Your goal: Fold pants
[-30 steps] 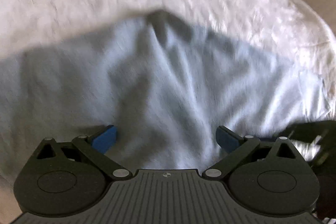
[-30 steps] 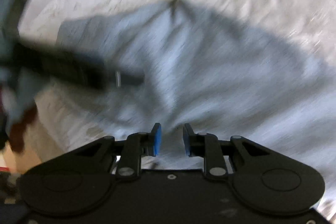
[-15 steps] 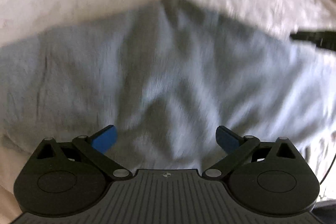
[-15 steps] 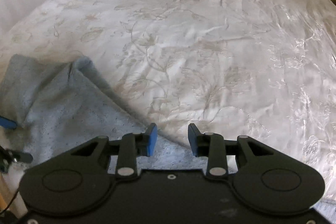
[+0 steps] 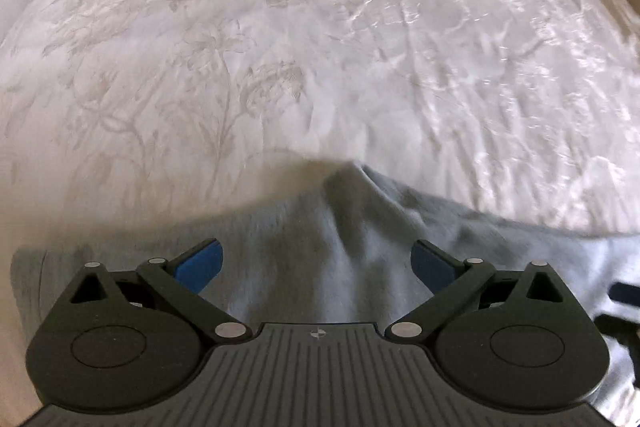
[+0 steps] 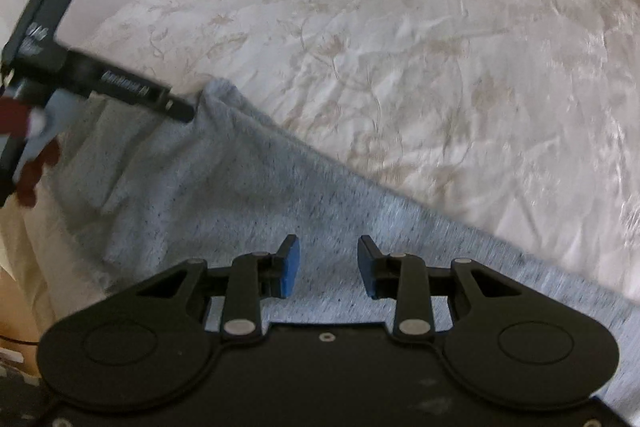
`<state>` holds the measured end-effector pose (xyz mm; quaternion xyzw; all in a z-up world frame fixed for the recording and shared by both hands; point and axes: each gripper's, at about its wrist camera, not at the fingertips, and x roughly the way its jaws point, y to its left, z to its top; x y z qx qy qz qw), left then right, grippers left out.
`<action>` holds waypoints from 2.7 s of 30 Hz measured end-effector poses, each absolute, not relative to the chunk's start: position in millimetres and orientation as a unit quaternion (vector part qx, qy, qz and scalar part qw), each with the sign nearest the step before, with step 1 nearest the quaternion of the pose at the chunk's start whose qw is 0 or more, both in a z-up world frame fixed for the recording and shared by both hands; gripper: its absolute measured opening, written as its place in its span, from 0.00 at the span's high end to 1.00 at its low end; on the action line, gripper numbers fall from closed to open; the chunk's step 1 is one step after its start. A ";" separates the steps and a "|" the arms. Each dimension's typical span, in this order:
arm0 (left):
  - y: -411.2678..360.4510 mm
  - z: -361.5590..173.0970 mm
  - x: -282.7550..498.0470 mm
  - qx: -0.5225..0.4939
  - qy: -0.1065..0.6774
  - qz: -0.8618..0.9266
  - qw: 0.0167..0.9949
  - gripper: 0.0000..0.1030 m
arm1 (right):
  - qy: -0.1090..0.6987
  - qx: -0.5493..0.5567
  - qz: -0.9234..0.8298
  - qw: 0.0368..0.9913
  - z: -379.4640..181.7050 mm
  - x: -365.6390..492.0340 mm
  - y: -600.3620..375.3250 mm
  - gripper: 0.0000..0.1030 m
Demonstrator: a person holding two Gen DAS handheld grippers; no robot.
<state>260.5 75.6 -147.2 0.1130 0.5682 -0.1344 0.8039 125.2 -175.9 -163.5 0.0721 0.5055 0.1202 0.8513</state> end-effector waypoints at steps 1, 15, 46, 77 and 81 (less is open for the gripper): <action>74.3 -151.2 267.1 0.121 0.571 -0.136 0.801 0.01 | 0.510 0.075 0.116 0.849 -166.6 126.3 -175.6 0.66; 44.5 -157.4 297.3 0.147 0.547 -0.166 0.807 0.01 | 0.518 0.092 0.097 0.845 -171.6 143.4 -174.8 0.66; 68.3 -153.0 121.0 0.130 0.552 -0.223 0.793 0.01 | 0.530 0.196 -0.204 0.799 -179.2 -72.9 -308.4 0.63; -150.2 -189.7 90.0 0.158 0.546 -0.287 0.771 0.01 | 0.474 0.245 -0.245 0.809 -143.3 -150.2 -390.5 0.52; -173.4 -203.7 101.6 0.175 0.548 -0.262 0.775 0.01 | 0.475 0.235 -0.230 0.816 -147.4 -141.9 -425.4 0.51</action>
